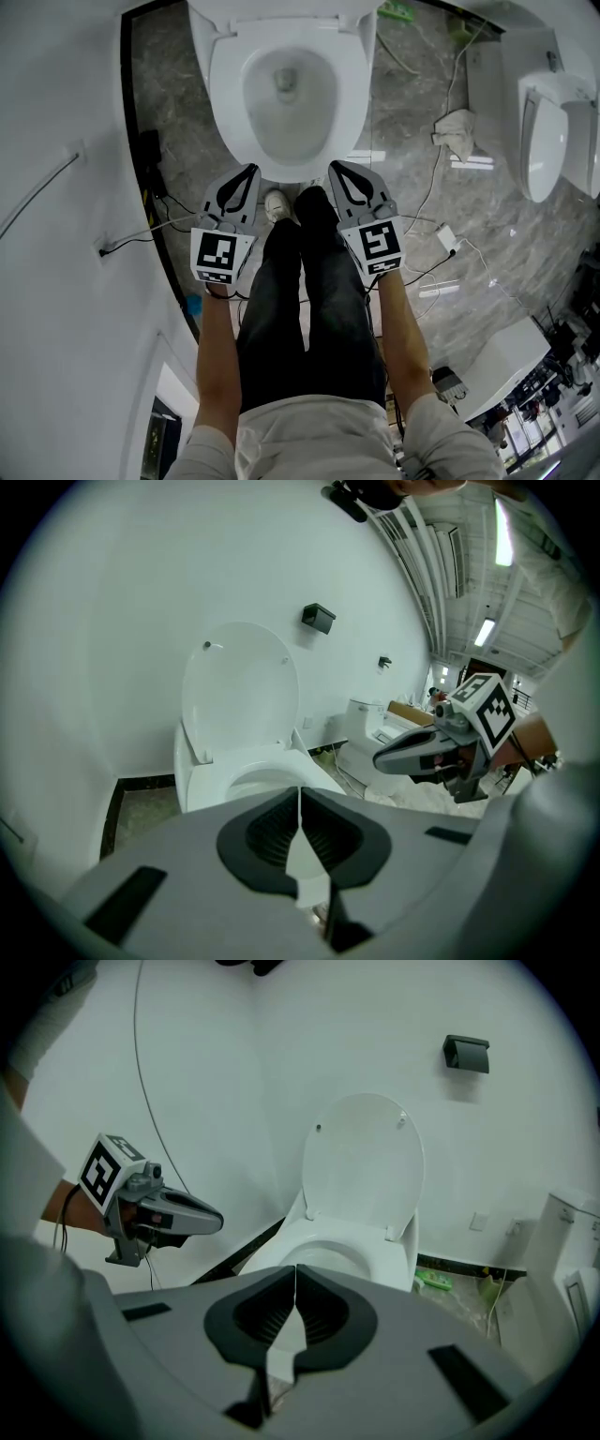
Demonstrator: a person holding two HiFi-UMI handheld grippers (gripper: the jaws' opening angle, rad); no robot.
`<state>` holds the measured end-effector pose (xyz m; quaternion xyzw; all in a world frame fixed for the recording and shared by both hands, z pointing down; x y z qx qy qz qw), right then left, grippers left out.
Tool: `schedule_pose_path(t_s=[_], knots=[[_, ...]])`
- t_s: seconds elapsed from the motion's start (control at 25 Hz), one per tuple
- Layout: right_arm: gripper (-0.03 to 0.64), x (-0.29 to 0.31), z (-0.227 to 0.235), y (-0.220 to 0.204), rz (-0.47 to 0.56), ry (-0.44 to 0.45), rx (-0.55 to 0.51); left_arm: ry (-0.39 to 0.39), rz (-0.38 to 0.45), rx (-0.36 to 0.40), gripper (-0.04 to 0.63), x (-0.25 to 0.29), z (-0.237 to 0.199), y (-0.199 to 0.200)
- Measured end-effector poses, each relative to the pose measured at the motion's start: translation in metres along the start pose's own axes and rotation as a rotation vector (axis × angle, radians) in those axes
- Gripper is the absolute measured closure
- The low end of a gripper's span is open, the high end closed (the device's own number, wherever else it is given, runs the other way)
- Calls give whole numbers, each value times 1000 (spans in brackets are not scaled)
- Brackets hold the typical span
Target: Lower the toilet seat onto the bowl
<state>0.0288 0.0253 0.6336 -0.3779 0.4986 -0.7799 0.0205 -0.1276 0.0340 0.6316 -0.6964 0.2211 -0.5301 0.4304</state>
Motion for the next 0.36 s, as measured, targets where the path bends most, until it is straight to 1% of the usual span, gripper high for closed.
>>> schedule_pose_path(t_s=[0.36], knots=[[594,6,2,1,-2,-4,7,-5,-1,-3,566,8,-2,1]])
Point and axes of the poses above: the fingertips, and each gripper's own axes: x forward along the fingers, z to its right, y out of its top, the point moved 3 cm from there along -x, backward along the fingers, and after that the axes turned 12 degrees about y, right-handed, at the moved point
